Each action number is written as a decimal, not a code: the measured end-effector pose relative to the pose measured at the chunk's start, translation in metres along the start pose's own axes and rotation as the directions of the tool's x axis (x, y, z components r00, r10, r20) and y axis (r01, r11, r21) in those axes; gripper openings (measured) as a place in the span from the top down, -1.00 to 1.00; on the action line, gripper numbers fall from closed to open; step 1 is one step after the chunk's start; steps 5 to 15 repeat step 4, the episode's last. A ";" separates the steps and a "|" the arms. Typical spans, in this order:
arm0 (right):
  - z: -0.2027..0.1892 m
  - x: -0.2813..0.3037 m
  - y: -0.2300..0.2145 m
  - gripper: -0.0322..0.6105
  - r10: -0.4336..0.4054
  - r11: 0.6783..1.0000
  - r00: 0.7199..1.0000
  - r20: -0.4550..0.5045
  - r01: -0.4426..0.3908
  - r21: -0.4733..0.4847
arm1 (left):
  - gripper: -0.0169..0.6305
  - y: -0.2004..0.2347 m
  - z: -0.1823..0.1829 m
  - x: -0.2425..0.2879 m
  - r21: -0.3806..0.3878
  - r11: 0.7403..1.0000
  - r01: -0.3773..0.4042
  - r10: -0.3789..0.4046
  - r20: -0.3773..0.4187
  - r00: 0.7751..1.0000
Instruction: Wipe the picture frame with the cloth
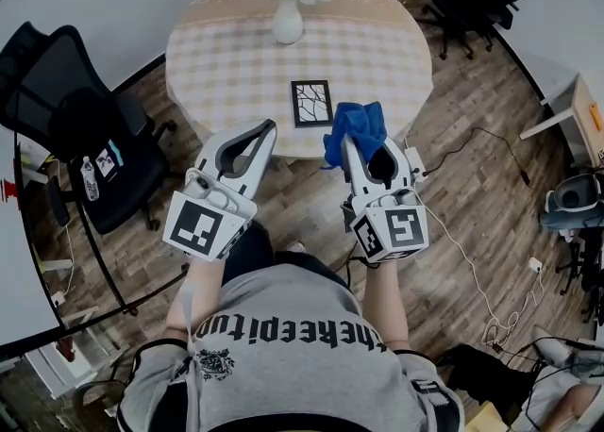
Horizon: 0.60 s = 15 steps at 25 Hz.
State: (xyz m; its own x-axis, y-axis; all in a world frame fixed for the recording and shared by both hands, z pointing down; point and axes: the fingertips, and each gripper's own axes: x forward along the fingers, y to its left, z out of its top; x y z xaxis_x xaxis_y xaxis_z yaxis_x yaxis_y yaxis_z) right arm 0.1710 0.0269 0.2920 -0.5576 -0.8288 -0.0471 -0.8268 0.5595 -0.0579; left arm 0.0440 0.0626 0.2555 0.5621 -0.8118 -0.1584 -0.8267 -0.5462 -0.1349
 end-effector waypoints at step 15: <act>0.001 0.000 0.002 0.46 0.003 1.000 1.000 0.006 -0.003 -0.006 | 0.90 0.000 -0.001 -0.001 0.002 1.000 0.001 -0.001 0.001 1.000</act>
